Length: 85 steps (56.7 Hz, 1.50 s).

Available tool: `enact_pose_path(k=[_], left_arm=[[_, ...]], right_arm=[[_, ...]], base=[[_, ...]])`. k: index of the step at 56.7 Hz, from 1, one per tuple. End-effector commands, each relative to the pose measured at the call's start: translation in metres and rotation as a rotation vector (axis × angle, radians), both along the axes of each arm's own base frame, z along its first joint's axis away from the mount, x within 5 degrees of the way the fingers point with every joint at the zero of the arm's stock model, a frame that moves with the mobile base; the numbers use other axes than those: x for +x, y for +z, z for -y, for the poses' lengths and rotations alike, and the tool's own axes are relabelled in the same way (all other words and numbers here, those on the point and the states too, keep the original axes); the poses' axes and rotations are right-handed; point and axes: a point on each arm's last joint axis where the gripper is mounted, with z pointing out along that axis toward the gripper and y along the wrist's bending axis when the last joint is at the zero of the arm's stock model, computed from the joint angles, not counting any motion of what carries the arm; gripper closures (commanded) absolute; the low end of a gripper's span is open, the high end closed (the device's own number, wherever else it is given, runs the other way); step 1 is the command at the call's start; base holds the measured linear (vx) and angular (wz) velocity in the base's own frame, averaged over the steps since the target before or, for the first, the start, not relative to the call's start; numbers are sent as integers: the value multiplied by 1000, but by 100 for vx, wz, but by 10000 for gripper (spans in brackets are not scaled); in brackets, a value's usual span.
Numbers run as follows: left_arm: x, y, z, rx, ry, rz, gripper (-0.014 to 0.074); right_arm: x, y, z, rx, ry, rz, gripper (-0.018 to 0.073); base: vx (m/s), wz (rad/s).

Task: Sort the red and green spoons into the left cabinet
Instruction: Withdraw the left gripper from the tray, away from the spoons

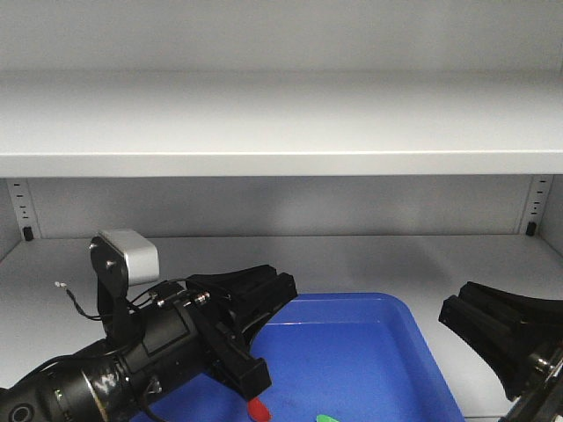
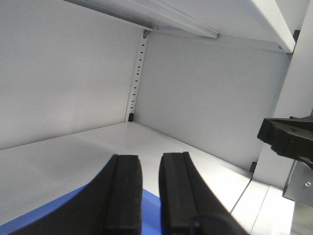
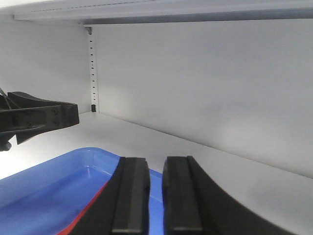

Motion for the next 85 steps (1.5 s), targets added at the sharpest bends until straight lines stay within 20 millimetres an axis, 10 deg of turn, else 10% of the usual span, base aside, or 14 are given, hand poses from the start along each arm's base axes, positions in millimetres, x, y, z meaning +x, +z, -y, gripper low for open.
enact_pose_path(k=[1, 29, 53, 85], left_arm=[[-6, 28, -2, -114, -23, 89, 346], [-22, 38, -10, -78, -38, 138, 352], [-94, 43, -68, 19, 33, 200, 605], [-128, 24, -124, -31, 218, 210, 601]], right_arm=[[-2, 17, 0, 58, 12, 67, 375], [-2, 17, 0, 59, 12, 66, 374], [-2, 17, 0, 59, 12, 66, 372], [-2, 17, 0, 59, 12, 66, 372]], base=[[0, 0], [0, 0], [0, 0], [0, 0]])
